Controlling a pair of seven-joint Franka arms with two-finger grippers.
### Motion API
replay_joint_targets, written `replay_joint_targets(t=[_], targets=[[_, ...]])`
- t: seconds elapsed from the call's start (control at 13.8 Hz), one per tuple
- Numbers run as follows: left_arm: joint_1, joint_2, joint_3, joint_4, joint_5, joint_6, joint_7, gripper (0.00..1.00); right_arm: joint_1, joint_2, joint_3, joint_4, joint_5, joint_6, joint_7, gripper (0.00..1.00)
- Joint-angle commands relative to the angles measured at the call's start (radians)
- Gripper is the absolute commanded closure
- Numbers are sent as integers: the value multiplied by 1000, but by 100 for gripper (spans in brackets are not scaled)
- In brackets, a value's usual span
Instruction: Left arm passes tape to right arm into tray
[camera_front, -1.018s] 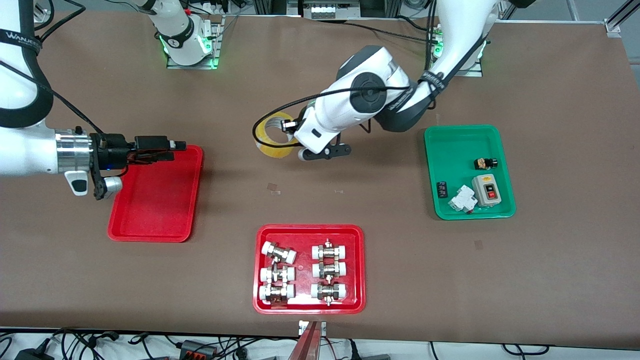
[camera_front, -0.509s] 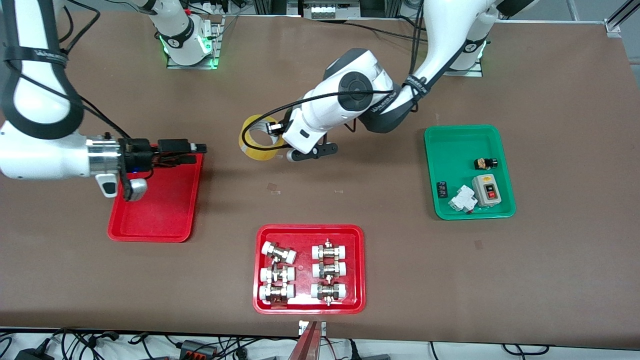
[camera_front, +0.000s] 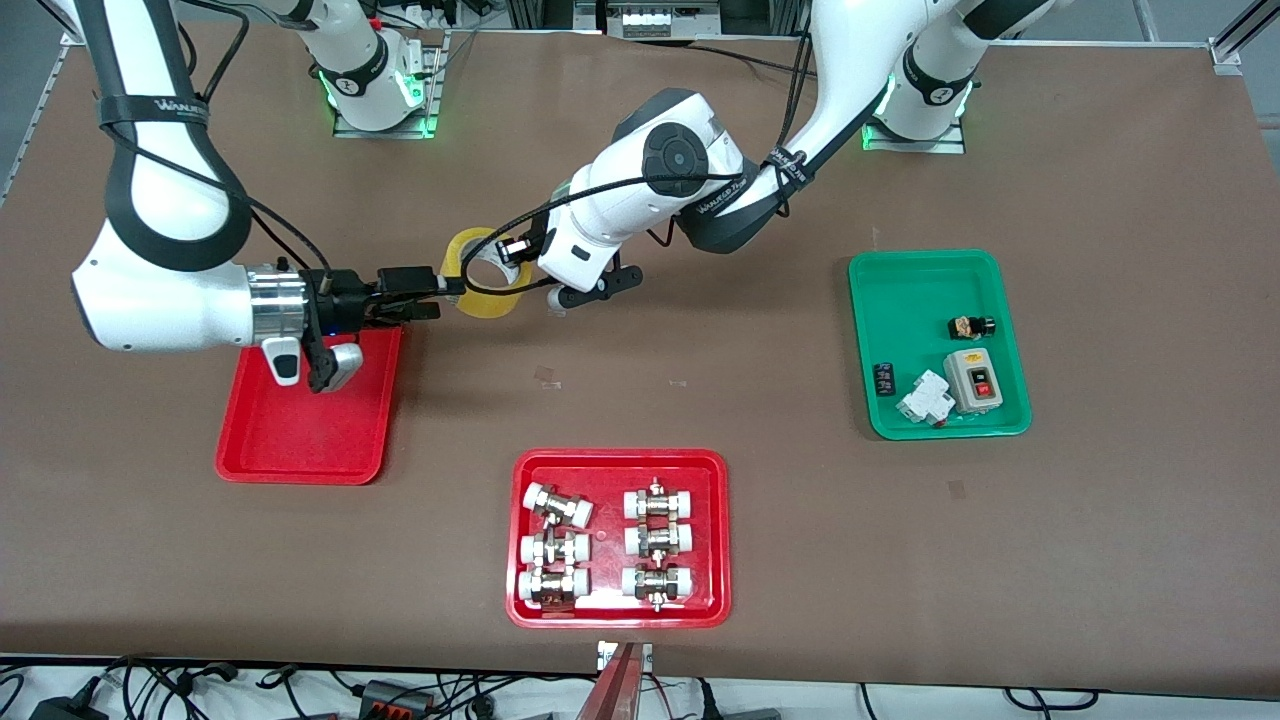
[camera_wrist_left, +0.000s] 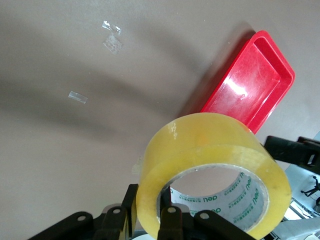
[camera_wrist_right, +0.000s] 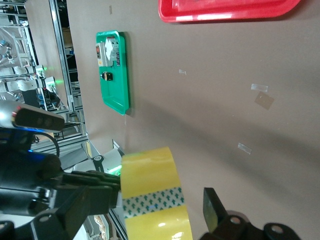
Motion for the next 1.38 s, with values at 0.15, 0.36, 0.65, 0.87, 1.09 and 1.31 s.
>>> replay_joint_targets(t=[0.15,0.36,0.65,0.87,1.09,1.31], targets=[[-19,11,31,40,19,21,-1,100,10,-39,-4,-70,22,22,-38,0],[-19,15,32,40,61,28,1,100,10,-40,-4,-64,22,19,-38,20],[-19,15,34,40,62,30,1,100,9,-40,-4,-47,20,13,-38,94],[-18,17,34,40,61,30,-1,100,9,-40,-4,-44,19,14,-40,100],[-21,18,35,44,64,27,-2,80,9,-40,-4,-42,19,14,-40,100],[-15,12,35,46,114,21,16,0,9,-41,-4,-42,19,13,-40,100]])
